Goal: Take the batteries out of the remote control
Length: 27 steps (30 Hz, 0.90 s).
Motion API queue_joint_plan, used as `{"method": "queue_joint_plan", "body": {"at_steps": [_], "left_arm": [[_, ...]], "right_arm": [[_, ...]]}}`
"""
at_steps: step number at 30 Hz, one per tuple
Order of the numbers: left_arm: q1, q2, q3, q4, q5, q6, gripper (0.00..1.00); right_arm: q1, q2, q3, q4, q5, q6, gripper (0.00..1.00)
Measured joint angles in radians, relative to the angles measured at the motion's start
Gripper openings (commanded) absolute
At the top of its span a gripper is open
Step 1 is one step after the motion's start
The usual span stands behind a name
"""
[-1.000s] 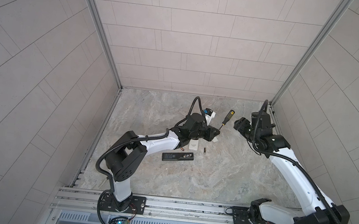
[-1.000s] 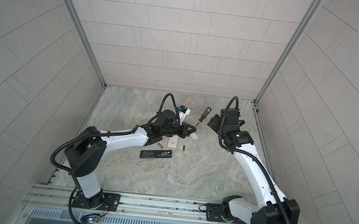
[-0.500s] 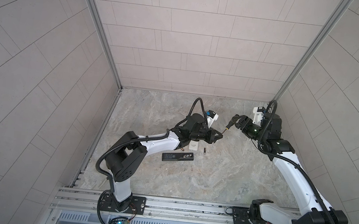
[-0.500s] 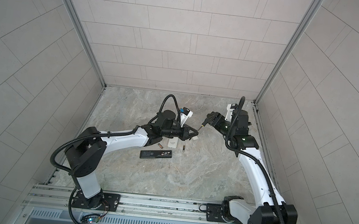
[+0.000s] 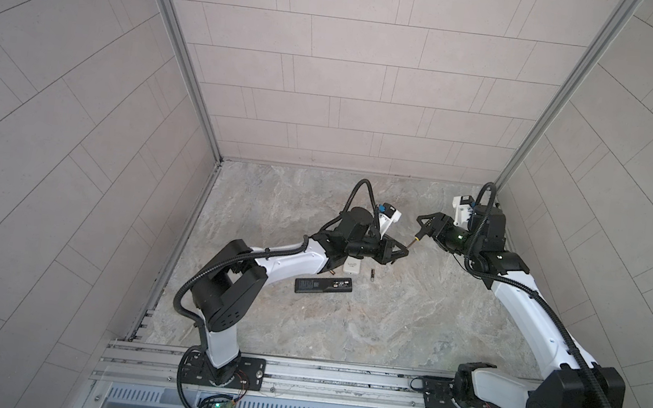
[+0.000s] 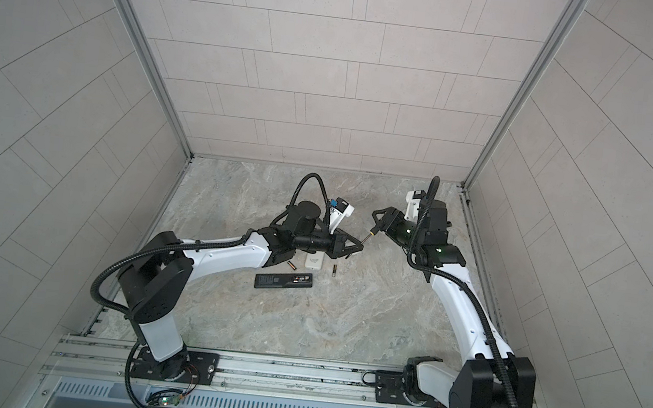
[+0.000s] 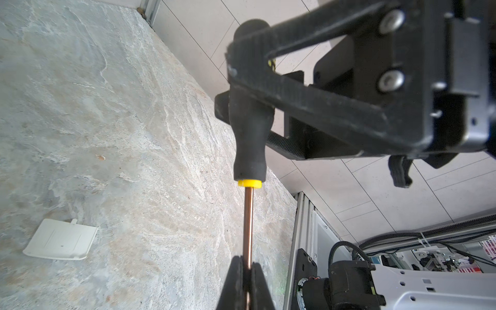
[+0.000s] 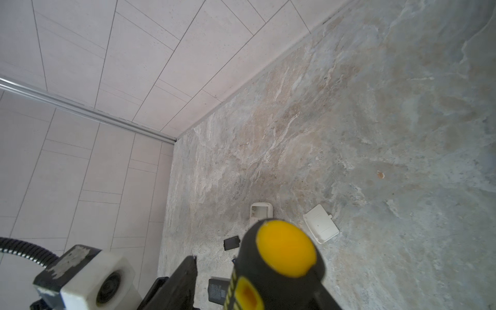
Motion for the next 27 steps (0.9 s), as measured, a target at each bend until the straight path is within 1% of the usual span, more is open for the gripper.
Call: {"method": "queue_joint_plan", "body": {"at_steps": [4, 7, 9, 10, 11, 12, 15, 18, 19, 20, 23, 27], "left_arm": [[0.000, -0.013, 0.000, -0.014, 0.013, 0.000, 0.00], [0.003, -0.014, 0.000, -0.029, 0.021, 0.001, 0.00], [0.001, -0.014, 0.000, -0.035, 0.025, 0.001, 0.00], [0.002, -0.014, 0.002, -0.035, 0.026, 0.002, 0.04], [0.003, -0.014, 0.003, -0.041, 0.028, 0.006, 0.17], [0.005, -0.014, 0.006, -0.052, 0.027, 0.018, 0.26], [0.014, -0.037, 0.018, -0.122, -0.006, 0.049, 0.44], [0.050, -0.102, 0.018, -0.229, -0.079, 0.094, 0.53], [0.064, -0.131, 0.018, -0.270, -0.110, 0.112, 0.57], [0.079, -0.164, 0.018, -0.315, -0.144, 0.130, 0.64], [0.119, -0.270, 0.018, -0.463, -0.274, 0.171, 0.68], [0.164, -0.383, 0.008, -0.666, -0.435, 0.180, 0.70]], "right_arm": [[-0.015, 0.019, 0.002, -0.005, -0.023, 0.005, 0.35], [-0.017, 0.020, 0.007, -0.003, -0.069, 0.031, 0.25], [-0.017, 0.020, 0.014, -0.012, -0.086, 0.031, 0.23], [-0.019, 0.020, 0.016, -0.015, -0.090, 0.031, 0.22], [-0.019, 0.020, 0.016, -0.017, -0.090, 0.031, 0.21], [-0.019, 0.020, 0.016, -0.019, -0.092, 0.031, 0.21], [-0.027, 0.020, 0.016, -0.038, -0.074, 0.010, 0.20], [-0.029, 0.012, 0.016, -0.042, -0.038, 0.004, 0.18], [-0.026, 0.006, 0.014, -0.042, -0.026, 0.003, 0.18], [-0.020, -0.007, 0.006, -0.032, -0.007, 0.004, 0.18], [0.024, -0.072, -0.047, 0.012, 0.060, 0.005, 0.18], [0.167, -0.172, -0.134, 0.082, 0.210, -0.016, 0.15]]}}
